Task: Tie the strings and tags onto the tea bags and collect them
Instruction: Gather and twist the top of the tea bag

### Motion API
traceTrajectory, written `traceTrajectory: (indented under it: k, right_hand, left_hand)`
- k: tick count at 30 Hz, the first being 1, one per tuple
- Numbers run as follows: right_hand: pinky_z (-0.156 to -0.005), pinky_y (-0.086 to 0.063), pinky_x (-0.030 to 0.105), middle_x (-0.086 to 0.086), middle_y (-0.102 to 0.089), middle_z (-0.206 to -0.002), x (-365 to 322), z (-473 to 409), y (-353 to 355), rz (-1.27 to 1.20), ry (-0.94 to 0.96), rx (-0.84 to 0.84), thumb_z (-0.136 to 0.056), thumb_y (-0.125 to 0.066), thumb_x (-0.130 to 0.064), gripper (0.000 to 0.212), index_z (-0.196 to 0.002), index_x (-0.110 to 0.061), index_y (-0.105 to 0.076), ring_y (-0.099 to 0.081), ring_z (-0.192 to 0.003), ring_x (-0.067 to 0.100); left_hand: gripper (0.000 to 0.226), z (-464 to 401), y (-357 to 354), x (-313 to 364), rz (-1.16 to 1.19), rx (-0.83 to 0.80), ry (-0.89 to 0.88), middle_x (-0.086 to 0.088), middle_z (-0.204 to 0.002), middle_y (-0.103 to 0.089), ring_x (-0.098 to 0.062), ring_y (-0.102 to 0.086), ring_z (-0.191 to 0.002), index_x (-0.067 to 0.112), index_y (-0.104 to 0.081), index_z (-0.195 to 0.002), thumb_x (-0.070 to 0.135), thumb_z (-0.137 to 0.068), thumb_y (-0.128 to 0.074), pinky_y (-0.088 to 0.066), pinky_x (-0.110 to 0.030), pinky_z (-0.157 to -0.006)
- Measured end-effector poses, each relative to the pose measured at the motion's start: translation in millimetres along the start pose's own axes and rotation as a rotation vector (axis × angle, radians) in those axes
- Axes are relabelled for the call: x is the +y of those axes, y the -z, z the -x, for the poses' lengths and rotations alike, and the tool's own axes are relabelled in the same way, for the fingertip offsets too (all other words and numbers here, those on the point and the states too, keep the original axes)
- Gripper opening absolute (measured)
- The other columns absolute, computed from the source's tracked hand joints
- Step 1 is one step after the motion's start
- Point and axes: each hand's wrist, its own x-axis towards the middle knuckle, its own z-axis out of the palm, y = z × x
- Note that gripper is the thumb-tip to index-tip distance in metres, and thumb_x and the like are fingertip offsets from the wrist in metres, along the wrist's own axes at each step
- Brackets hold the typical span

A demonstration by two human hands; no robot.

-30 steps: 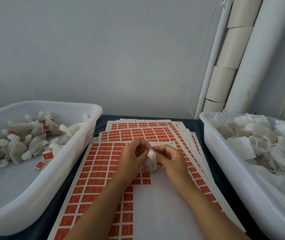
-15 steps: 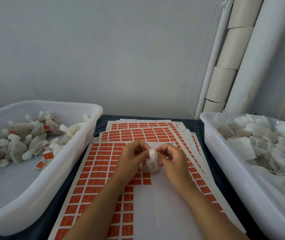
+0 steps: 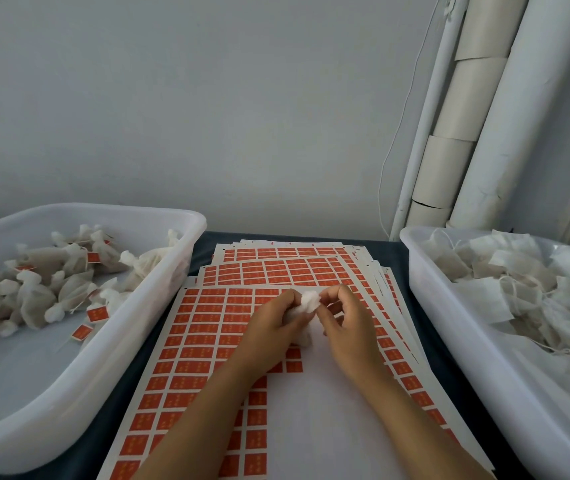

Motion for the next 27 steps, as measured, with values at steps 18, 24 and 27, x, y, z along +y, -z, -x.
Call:
traceTrajectory:
  k: [18,24,27]
  right_hand:
    - [-0.049,-0.036,0.000,-0.020,-0.050,-0.072,-2.2,-0.6,1.8,0.361,0.029,-0.013,-0.082,-0.069,-0.024,0.020,-0.081,-0.029,-0.050,-0.054,-0.057,0.002]
    - [-0.055,-0.035,0.006,-0.012,-0.054,-0.070,-0.8,-6.2,6.8,0.302,-0.086,0.076,-0.083,-0.066,-0.020,0.015,-0.077,-0.023,-0.053,-0.054,-0.058,0.006]
    - [-0.054,-0.034,0.007,-0.011,-0.054,-0.069,-1.7,-8.3,8.6,0.288,-0.102,0.115,-0.084,-0.066,-0.018,0.014,-0.076,-0.020,-0.054,-0.053,-0.057,0.006]
  left_hand:
    - [0.010,-2.7,-2.3,2.6,-0.081,0.130,0.084,0.002,-0.078,-0.060,-0.015,-0.057,-0.070,0.021,-0.056,-0.084,0.026,-0.093,-0.055,-0.047,-0.016,-0.061]
    - [0.022,-3.1,0.8,3.2,-0.053,0.154,0.101,0.003,-0.069,-0.055,-0.009,-0.050,-0.059,0.023,-0.051,-0.072,0.028,-0.094,-0.054,-0.043,-0.010,-0.053]
    - [0.025,-4.2,2.8,5.2,0.002,0.135,0.103,0.004,-0.065,-0.053,-0.009,-0.049,-0.057,0.023,-0.050,-0.069,0.027,-0.093,-0.054,-0.045,-0.016,-0.055]
